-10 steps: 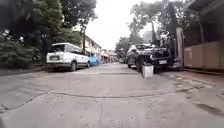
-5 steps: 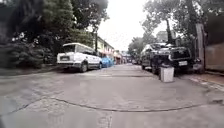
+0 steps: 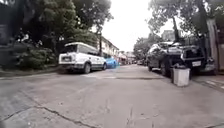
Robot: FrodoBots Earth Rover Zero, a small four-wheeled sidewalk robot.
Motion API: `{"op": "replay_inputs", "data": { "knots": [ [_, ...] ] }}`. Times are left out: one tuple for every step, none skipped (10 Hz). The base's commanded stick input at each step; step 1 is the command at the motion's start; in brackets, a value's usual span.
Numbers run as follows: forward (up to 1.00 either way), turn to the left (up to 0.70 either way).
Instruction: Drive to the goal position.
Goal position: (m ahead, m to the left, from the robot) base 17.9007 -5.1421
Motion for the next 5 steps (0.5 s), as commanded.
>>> {"op": "replay_inputs", "data": {
  "knots": [
    [1.00, 0.00],
    [1.00, 0.00],
    [1.00, 0.00],
    [1.00, -0.03],
    [1.00, -0.24]
  ]
}}
